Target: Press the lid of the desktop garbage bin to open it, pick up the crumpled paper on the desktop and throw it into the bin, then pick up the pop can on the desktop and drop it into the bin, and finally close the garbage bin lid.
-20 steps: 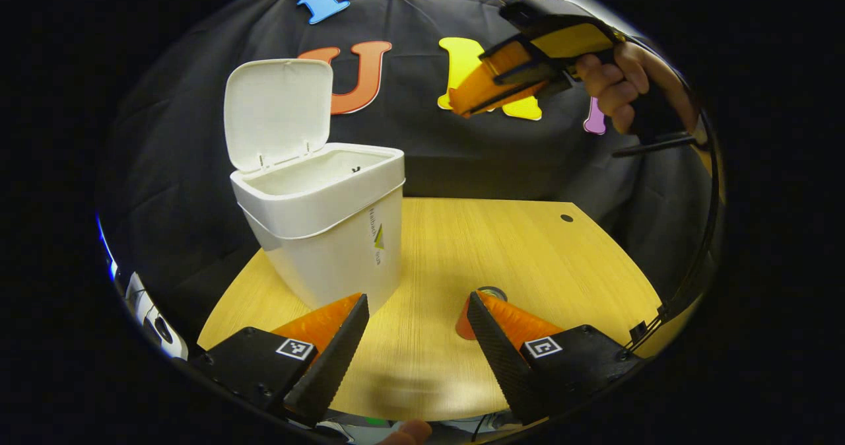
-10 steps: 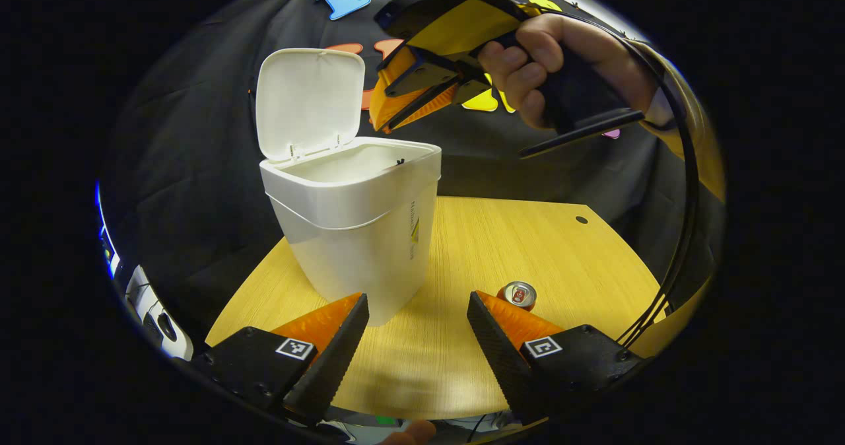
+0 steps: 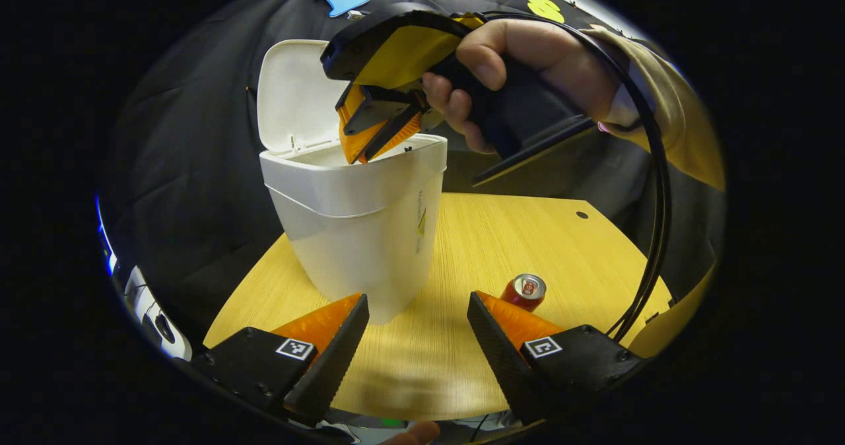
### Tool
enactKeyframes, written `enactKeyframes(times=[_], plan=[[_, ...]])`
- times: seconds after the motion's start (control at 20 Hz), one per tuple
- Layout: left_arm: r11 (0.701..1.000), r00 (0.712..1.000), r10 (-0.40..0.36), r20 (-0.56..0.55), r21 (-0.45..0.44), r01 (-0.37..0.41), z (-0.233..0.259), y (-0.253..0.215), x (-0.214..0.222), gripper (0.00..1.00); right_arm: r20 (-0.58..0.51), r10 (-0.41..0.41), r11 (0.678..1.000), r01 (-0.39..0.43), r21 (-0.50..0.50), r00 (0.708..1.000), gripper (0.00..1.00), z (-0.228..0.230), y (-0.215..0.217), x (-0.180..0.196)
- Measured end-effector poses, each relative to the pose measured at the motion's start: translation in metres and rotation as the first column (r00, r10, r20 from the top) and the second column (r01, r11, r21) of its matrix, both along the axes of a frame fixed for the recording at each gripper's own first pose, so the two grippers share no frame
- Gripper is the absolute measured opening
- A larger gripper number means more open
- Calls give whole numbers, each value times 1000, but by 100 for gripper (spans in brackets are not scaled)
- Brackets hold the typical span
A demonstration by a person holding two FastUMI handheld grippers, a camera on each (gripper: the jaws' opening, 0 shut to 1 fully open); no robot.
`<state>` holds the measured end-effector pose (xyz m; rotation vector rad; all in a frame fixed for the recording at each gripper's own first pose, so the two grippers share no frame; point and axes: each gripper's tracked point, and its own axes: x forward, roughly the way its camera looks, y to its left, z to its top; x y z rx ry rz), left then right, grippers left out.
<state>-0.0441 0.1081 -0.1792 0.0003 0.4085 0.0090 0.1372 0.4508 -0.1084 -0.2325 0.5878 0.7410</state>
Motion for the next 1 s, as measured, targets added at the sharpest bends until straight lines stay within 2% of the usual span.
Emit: enactKeyframes(times=[0.05, 0.1, 0.2, 0.25, 0.4, 0.65, 0.75, 0.95, 1.0], plan=[[1000, 1000, 2, 3, -7, -2, -1, 1, 0, 99, 8, 6, 1000, -6, -2, 1000, 35, 0, 0, -1], [1000, 1000, -2, 1, -23, 2, -3, 0, 1, 99, 12, 10, 1000, -10, -3, 1000, 37, 2, -1, -1], [999, 1000, -6, -16, -45, 5, -8, -2, 1, 99, 27, 18, 1000, -18, 8, 999, 58, 9, 0, -2], [999, 1000, -9, -17, -47, 8, -9, -3, 2, 99, 36, 20, 1000, -21, 18, 999, 74, 15, 0, -6], [999, 999, -32, -14, -30, 32, -5, -8, 2, 99, 76, 41, 998, -44, 39, 996, 77, 30, 0, -11], [997, 997, -76, -13, -18, 76, -3, -27, 5, 99, 147, 62, 985, -84, 151, 987, 88, 75, -9, -26], [996, 996, -92, -10, -8, 91, -2, -34, 7, 99, 175, 34, 986, -62, 155, 984, 89, 86, -27, -24], [992, 993, -119, -6, 39, 119, 2, -48, 10, 99, 273, -90, 981, 37, 191, 958, 90, 121, -88, -9], [991, 992, -126, -7, 40, 126, -1, -48, 11, 99, 284, -120, 979, 66, 195, 951, 93, 126, -108, -6]])
